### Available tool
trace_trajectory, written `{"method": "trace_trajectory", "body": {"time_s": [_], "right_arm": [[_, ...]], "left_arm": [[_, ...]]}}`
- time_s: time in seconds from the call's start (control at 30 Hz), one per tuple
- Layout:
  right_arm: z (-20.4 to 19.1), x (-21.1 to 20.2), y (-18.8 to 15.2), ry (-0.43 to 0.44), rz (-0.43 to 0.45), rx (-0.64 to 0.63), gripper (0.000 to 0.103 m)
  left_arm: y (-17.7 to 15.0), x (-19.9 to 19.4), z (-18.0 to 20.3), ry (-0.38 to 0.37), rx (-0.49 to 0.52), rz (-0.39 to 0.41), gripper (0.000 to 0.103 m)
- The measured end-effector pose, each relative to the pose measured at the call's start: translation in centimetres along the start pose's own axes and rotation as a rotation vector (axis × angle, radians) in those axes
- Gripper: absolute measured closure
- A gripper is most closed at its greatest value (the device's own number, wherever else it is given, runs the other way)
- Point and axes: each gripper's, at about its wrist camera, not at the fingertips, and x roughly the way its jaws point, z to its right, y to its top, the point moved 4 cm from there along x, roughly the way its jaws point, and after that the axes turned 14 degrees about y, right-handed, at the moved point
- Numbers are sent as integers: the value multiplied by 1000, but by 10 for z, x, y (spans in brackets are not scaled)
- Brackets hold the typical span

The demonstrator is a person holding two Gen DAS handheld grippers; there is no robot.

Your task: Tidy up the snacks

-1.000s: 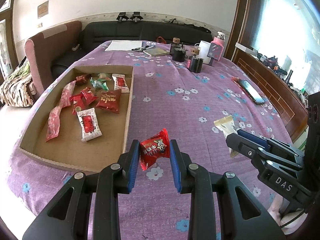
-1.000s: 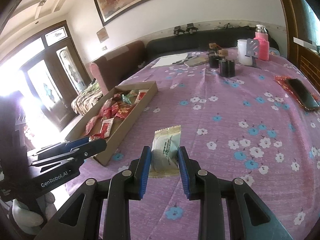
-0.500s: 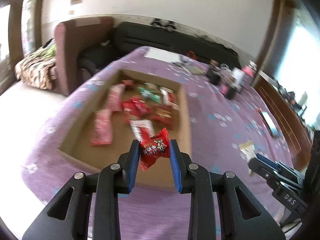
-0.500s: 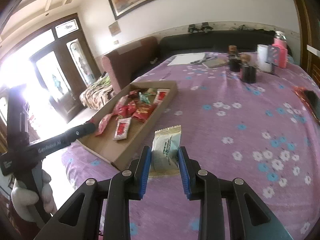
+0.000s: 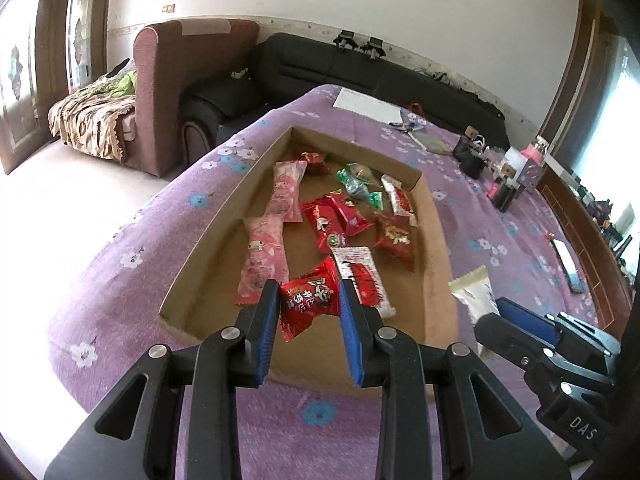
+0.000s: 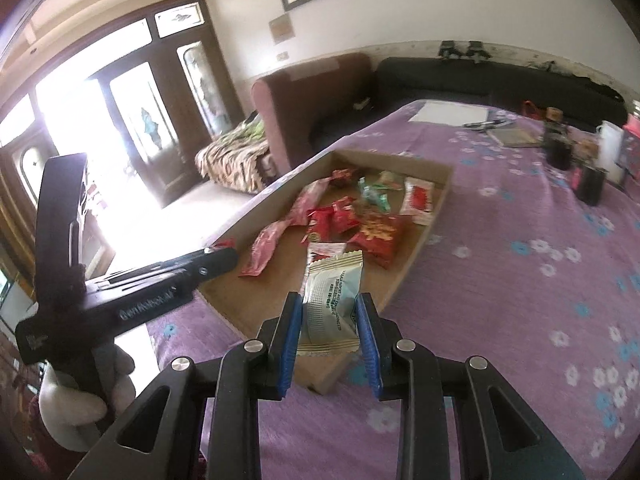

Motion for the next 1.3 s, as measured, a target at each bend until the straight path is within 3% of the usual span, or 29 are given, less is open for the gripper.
{"method": "trace_trajectory", "body": {"time_s": [0.27,0.63,0.93,1.0,1.13,1.3], "right_arm": [[0,44,14,16,-49,3,74],[6,87,1,4,-126,19,74],[13,84,-1,-10,-112,34,73],[13,79,-1,-13,-99,38,70],[11,66,0,-4,-69,47,64],[7,44,1,4,-17,48,54]], "left_arm": [[7,25,-4,17,34,-18,76],[0,48,3,20,74,-58,76],[1,44,6,28,68,-47,66],[1,39,5,28,56,-39,63],[3,26,3,49,43,-5,45],[2,8,9,94,61,40,44]]}}
